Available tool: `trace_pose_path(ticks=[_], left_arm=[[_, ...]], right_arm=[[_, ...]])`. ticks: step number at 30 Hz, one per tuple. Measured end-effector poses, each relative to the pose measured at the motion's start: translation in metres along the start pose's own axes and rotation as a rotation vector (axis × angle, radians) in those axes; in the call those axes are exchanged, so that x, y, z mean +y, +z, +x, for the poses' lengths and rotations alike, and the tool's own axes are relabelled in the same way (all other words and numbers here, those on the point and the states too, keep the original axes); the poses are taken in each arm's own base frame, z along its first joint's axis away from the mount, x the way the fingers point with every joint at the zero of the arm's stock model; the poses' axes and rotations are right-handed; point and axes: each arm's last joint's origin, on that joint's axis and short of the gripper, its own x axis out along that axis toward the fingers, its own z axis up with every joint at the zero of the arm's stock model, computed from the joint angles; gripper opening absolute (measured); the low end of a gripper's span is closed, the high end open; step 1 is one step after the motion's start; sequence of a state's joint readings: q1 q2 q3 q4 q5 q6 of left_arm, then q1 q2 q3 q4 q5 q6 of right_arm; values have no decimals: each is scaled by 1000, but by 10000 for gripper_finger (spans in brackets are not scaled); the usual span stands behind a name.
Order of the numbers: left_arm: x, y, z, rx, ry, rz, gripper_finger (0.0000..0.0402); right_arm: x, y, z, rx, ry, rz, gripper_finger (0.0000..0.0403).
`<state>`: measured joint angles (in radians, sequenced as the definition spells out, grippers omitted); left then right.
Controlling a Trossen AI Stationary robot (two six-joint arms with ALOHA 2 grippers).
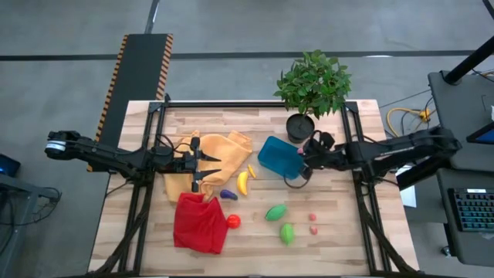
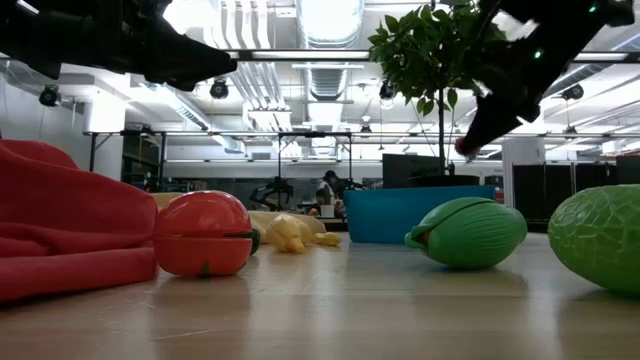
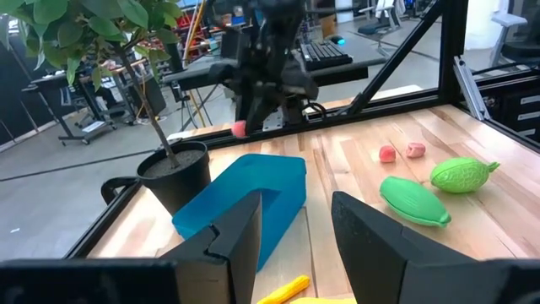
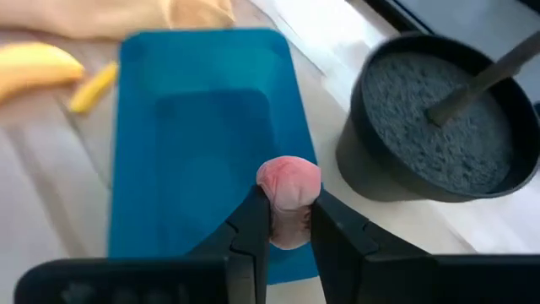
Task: Pick and placing Produce into tupperware
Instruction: Put the top pink peach into the blue bin
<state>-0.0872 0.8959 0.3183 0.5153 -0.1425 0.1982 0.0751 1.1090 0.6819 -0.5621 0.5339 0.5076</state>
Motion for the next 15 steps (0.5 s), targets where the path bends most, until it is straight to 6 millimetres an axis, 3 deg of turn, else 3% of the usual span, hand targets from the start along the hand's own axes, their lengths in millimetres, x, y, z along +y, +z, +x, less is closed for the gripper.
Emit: trace_pose_path(ticks=[15], left_arm=[[0, 0, 0, 0, 0, 0, 132]], right_arm=[[11, -10, 36, 146, -62, -96, 64]])
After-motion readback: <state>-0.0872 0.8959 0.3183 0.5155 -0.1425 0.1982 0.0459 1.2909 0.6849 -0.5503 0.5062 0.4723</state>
